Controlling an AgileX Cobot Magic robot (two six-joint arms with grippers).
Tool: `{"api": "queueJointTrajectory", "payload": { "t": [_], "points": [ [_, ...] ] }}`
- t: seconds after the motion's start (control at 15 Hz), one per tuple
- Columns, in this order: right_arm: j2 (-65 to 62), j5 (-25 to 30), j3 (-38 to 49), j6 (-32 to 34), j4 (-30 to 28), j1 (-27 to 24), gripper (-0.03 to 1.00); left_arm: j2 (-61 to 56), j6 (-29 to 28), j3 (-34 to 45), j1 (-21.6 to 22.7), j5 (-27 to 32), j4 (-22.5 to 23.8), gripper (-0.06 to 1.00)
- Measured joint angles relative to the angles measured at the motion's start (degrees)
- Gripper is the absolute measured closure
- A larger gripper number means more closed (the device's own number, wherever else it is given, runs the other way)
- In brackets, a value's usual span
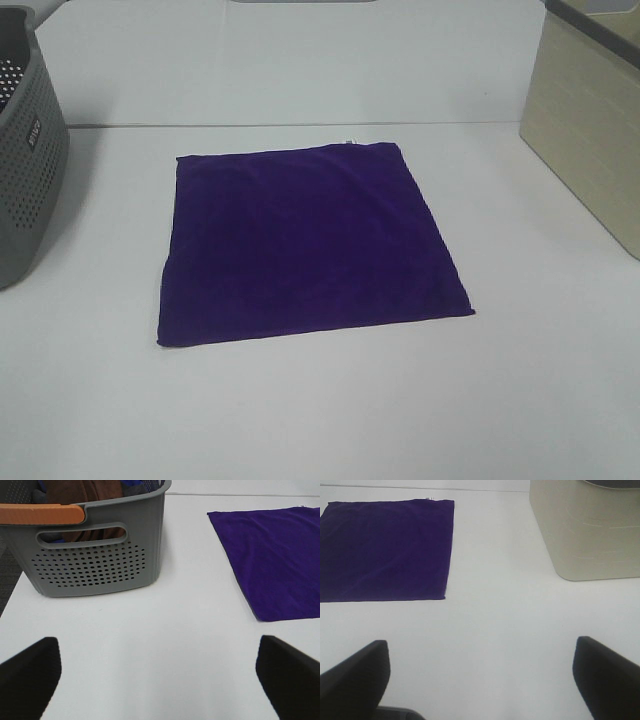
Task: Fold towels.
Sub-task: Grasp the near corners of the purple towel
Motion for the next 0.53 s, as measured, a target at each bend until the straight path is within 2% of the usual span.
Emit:
{"api": "queueJointTrajectory", "payload": {
  "t": [0.53],
  "points": [
    [0.46,0.06,-0.4,0.0,0.8,0.0,0.01,0.34,0.0,-0.23,0.0,0.34,-0.4,-0.05]
  ]
}}
